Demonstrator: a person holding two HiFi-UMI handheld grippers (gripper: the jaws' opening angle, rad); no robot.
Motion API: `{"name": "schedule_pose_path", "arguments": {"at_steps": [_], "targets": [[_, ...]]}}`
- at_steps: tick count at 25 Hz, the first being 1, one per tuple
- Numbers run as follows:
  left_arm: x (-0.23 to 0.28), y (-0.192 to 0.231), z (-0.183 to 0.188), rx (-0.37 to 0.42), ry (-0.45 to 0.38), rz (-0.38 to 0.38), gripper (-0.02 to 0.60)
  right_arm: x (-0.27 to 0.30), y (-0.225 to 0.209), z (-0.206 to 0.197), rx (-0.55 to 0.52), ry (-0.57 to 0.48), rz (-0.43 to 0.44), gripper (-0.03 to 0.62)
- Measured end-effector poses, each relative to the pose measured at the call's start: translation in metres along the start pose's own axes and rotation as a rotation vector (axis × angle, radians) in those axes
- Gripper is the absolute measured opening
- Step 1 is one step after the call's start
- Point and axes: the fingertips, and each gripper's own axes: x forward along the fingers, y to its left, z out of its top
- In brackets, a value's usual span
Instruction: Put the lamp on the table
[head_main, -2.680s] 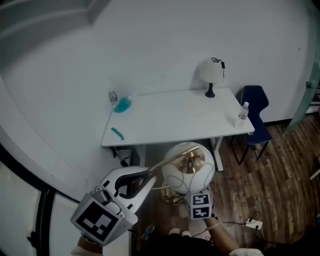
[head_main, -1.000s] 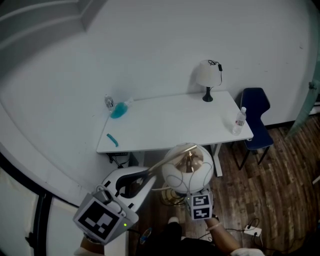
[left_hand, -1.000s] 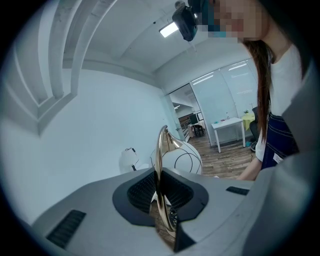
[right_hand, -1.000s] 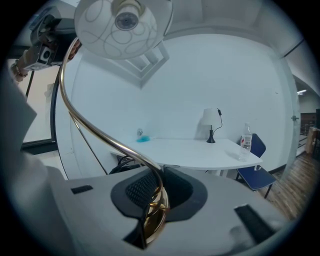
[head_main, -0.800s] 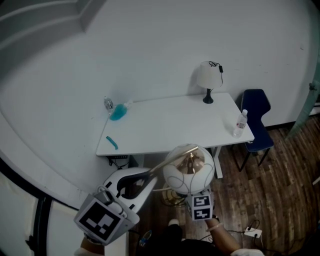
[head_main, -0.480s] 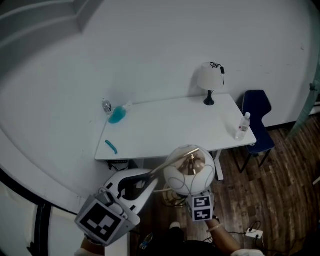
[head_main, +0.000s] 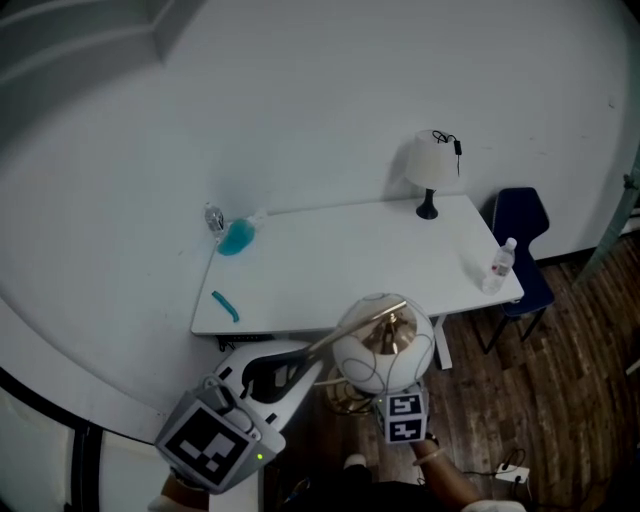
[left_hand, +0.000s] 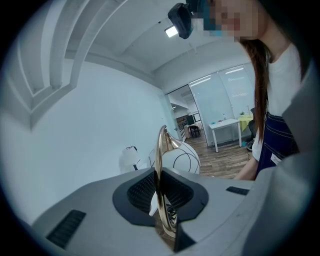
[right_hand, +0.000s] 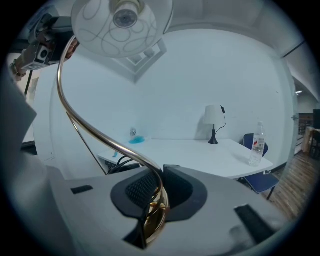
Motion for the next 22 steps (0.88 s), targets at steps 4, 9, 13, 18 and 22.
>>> {"name": "schedule_pose_path", "arguments": {"at_steps": [4, 9, 13, 18, 22], "targets": [[0.003, 0.018, -0.004, 0.011, -0.004, -0.014, 0.037, 0.015, 0.004, 0.006, 0.004, 0.006, -0.012, 0.044], [0.007, 0.037, -0.011, 0.008, -0.017, -0.036, 0.037, 0.03, 0.006, 0.011, 0.004, 0.013, -0.029, 0.044], [0.018, 0.059, -0.017, 0.006, -0.021, -0.06, 0.037, 0.05, 0.002, 0.018, 0.008, 0.023, -0.055, 0.044], [0.017, 0.06, -0.016, 0.012, -0.032, -0.075, 0.037, 0.05, 0.001, 0.021, 0.014, 0.015, -0.069, 0.044], [0.017, 0.059, -0.015, 0.012, -0.036, -0.082, 0.037, 0.048, 0.0, 0.02, 0.019, 0.021, -0.079, 0.044]]}}
